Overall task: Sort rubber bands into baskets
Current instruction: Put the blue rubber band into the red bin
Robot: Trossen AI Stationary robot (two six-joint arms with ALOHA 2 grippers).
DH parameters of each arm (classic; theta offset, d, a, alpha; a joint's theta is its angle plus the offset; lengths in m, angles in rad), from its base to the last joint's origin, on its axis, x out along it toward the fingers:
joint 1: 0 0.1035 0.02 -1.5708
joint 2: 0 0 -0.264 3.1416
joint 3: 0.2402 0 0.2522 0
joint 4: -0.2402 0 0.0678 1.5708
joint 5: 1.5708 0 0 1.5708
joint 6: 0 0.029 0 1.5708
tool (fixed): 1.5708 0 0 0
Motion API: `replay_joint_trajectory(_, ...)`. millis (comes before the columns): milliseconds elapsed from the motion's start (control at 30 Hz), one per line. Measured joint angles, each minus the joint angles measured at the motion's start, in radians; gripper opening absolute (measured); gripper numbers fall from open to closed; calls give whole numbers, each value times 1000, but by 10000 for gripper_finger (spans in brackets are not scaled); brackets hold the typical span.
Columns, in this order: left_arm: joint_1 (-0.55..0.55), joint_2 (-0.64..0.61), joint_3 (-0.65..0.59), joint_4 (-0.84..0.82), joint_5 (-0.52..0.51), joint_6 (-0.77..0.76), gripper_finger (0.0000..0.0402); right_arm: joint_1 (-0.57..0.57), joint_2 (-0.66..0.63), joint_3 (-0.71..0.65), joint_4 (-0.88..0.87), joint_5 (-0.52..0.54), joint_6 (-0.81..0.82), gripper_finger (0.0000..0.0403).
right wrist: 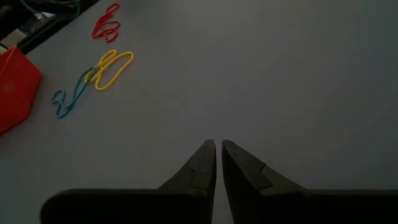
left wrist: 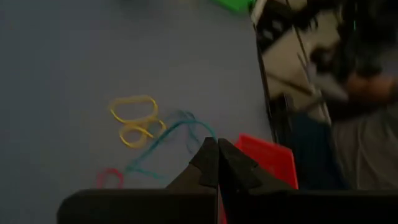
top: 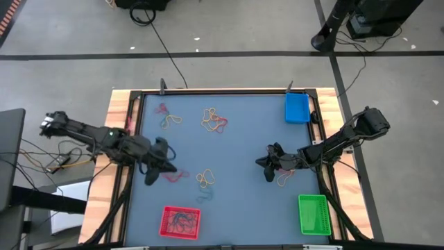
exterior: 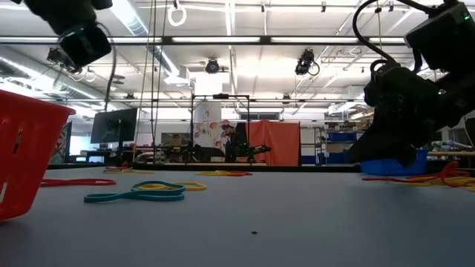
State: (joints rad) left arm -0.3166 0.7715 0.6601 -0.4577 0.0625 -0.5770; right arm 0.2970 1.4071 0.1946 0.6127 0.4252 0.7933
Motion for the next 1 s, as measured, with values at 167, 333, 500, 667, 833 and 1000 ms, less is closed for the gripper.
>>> replay_joint_trajectory(167, -105, 74, 0, 78, 38, -1, 5, 0, 0, 0, 1, 0, 1, 41)
replay_joint_trajectory(333, -211, 133, 0, 258, 108, -3, 5, 0, 0, 0, 3, 10, 18, 41)
replay_joint_trajectory(500, -304, 183, 0, 364, 125, -4, 5, 0, 0, 0, 5, 19, 18, 41)
replay_joint_trajectory(667, -340, 240, 0, 364, 98, -43, 5, 0, 0, 0, 7, 19, 19, 41)
replay_joint_trajectory(833, -340, 326, 0, 362, 90, -83, 5, 0, 0, 0, 20, 20, 19, 41)
replay_joint_trajectory(1000, -340, 407, 0, 362, 113, -110, 6, 0, 0, 0, 23, 27, 19, 41)
